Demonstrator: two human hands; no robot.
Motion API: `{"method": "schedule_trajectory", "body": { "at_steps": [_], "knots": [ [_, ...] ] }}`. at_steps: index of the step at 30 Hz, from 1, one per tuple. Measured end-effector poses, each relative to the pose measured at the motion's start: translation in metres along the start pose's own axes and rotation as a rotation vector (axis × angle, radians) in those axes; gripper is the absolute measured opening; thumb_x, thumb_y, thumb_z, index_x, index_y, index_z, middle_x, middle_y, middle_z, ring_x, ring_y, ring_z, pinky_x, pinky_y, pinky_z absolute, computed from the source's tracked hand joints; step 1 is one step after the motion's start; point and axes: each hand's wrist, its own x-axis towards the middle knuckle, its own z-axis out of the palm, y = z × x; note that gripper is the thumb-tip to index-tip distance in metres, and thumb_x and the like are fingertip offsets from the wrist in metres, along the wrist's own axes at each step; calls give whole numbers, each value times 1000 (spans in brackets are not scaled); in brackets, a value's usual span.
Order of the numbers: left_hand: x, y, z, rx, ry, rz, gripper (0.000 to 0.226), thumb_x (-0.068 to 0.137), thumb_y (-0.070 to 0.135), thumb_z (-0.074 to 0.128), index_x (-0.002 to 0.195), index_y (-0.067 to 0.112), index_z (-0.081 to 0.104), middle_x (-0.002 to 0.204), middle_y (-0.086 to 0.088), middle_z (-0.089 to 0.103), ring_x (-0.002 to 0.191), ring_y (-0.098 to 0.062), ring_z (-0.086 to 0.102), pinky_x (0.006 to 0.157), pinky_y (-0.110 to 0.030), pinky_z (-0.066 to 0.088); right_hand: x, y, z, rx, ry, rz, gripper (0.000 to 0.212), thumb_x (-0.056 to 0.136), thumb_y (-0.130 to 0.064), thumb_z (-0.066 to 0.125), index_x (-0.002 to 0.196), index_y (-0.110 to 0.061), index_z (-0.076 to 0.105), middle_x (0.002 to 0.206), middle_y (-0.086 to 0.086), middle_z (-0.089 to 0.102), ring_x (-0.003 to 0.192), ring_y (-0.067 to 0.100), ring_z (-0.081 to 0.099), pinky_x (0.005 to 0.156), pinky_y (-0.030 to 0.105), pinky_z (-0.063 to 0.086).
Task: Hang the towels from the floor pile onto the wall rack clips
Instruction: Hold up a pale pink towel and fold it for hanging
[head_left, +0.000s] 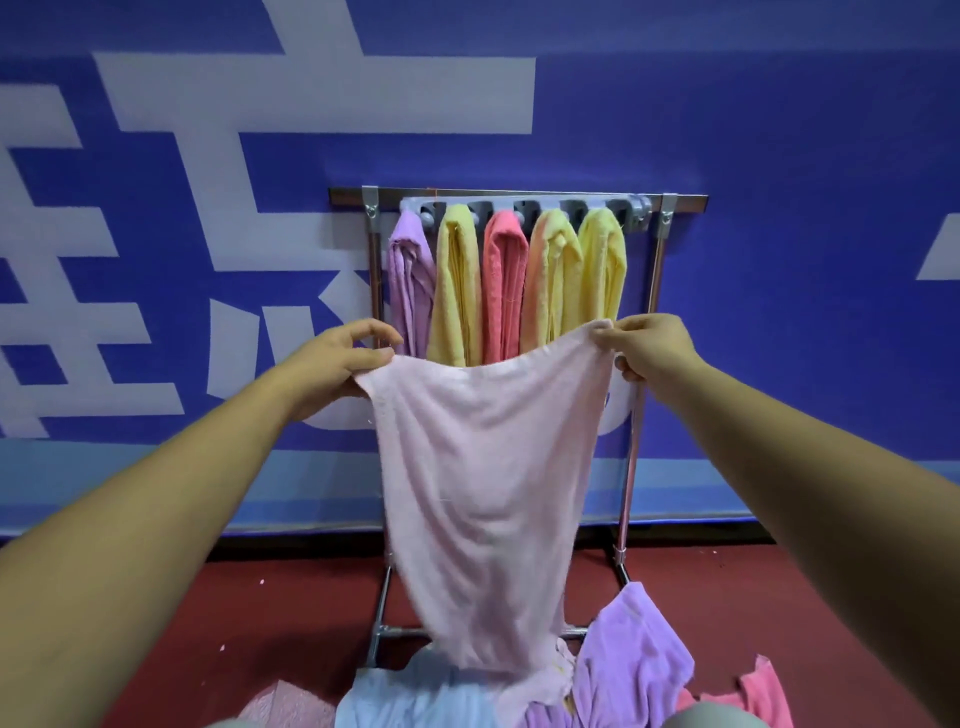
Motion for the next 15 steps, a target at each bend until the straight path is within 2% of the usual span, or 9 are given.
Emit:
{"method": "schedule_trajectory", "body": {
  "at_steps": [3,5,8,10,12,13,15],
  "knots": [
    [0,4,10,38,-92,23,14,95,21,61,98,17,74,98,-8,68,93,-25,60,88,-41,51,-4,-4,6,21,-8,-53,28,90,-19,72,80,7,67,72,12,55,64,21,56,67,31,58],
    [-2,14,18,50,-158,36,16,95,19,60,103,17,74,101,-7,70,96,-22,63,92,-40,50,-11,-12,11,63,-65,-46,24,96,-15,65,90,8,70,79,16,64,68,19,66,72,32,62],
    [-8,36,33,131,-294,69,24,95,9,59,117,15,69,99,-8,72,90,-14,68,77,-24,52,-18,-21,19,29,-149,-80,25,99,-13,60,96,11,69,81,19,66,65,17,67,65,26,61],
    [-13,49,48,245,-286,128,20,97,9,58,114,11,68,86,-7,73,74,-8,67,64,-15,50,-25,-27,27,6,-182,-131,20,97,-9,61,100,10,68,78,19,64,62,17,65,63,27,60],
    [-16,59,61,341,-223,190,14,97,13,60,104,8,71,73,-1,73,59,-3,62,52,-13,43,-31,-32,35,-13,-208,-202,11,95,-1,59,105,-3,62,71,15,64,57,19,64,63,35,61],
    [-16,62,66,349,-195,216,14,96,16,61,100,8,72,72,-1,73,57,-4,62,50,-15,41,-34,-35,38,-20,-230,-241,17,93,4,53,102,-9,59,68,14,63,56,21,63,63,39,60],
    [-14,65,71,316,-130,250,15,94,23,65,95,11,74,71,-4,72,59,-10,61,51,-18,41,-41,-41,45,-22,-307,-305,30,89,14,40,91,-9,59,68,15,63,60,25,63,65,40,59]
  ]
}}
